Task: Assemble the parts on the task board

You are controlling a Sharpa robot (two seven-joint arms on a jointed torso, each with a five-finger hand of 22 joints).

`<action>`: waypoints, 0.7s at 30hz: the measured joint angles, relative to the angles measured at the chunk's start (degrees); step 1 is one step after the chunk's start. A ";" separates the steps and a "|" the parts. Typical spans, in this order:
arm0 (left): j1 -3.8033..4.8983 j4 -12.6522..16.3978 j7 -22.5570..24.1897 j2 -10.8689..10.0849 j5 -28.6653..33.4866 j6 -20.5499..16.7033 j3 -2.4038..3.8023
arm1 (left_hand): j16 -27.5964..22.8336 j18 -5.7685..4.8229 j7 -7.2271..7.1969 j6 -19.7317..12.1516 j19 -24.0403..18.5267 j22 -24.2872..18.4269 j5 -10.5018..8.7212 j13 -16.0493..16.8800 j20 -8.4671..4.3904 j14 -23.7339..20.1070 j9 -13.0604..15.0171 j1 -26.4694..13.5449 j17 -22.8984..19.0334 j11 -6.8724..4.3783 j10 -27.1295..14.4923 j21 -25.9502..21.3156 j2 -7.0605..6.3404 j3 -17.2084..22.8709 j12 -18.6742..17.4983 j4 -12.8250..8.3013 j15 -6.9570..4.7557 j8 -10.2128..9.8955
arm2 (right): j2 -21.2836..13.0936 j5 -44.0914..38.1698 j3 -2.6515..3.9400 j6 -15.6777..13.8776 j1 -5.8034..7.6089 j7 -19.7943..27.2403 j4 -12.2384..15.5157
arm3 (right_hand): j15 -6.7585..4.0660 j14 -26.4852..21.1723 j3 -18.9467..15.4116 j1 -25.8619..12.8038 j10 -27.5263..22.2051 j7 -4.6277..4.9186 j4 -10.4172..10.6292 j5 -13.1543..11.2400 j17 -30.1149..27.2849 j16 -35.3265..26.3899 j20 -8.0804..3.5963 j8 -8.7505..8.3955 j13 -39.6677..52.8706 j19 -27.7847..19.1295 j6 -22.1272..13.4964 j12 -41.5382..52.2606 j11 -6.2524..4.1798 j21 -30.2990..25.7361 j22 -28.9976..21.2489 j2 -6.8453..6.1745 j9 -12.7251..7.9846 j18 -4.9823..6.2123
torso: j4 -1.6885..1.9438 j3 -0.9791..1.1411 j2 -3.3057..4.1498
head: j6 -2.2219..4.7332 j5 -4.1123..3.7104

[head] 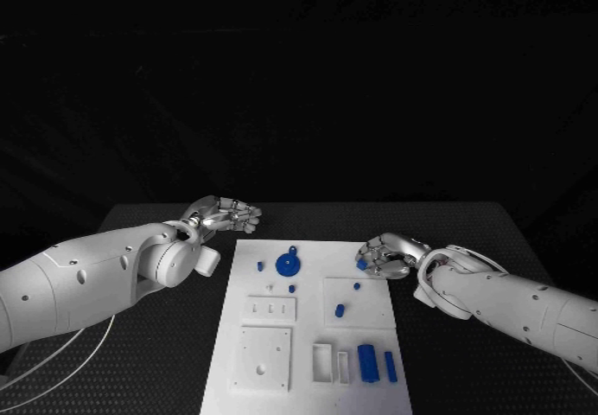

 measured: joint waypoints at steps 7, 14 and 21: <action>0.00 0.00 -0.06 -0.01 -0.02 0.08 0.00 | 0.00 0.00 0.00 0.00 0.00 -0.01 0.00 -0.05 0.00 0.00 0.00 0.00 0.00 0.00 0.00 0.00 0.00 0.00 0.00 0.00 0.00 0.00 | 0.16 -0.03 0.00 0.01 0.05 0.00 0.02 | 0.06 -0.07 0.00 -0.01 -0.31 0.05 0.00 0.00 0.00 0.00 0.00 0.00 -0.19 -0.02 -0.84 0.00 0.12 0.12 0.00 -0.07 0.00 0.02 | -0.01 0.01 -0.03 | -0.02 0.01; 0.00 -0.01 -0.12 -0.02 -0.04 0.13 0.00 | 0.00 0.00 0.00 0.00 0.00 -0.01 0.00 -0.05 0.00 0.00 0.00 0.00 0.00 0.00 0.00 0.00 0.00 0.00 0.00 0.00 0.00 0.00 | 0.20 -0.05 0.00 0.14 0.06 0.00 0.20 | 0.07 -0.08 0.00 0.08 -0.40 0.03 0.00 0.00 0.00 0.00 0.01 0.00 -0.33 -0.02 -1.25 0.22 0.02 0.12 0.00 -0.53 0.07 0.06 | -0.02 0.04 -0.05 | -0.01 0.01; 0.00 -0.01 -0.19 -0.02 -0.07 0.18 0.00 | 0.00 0.00 0.00 0.00 0.00 -0.01 -0.23 -0.05 0.00 0.00 0.00 0.00 0.00 0.00 0.00 0.00 0.00 0.00 0.00 0.00 0.00 0.00 | 0.28 -0.07 0.00 0.39 0.06 0.00 0.29 | 0.09 -0.09 -0.57 0.08 -0.40 0.08 0.08 0.00 0.04 0.27 -0.01 0.45 -0.62 -0.19 -1.20 0.45 0.02 0.46 0.00 -0.53 0.55 0.13 | -0.05 0.04 -0.05 | -0.07 0.03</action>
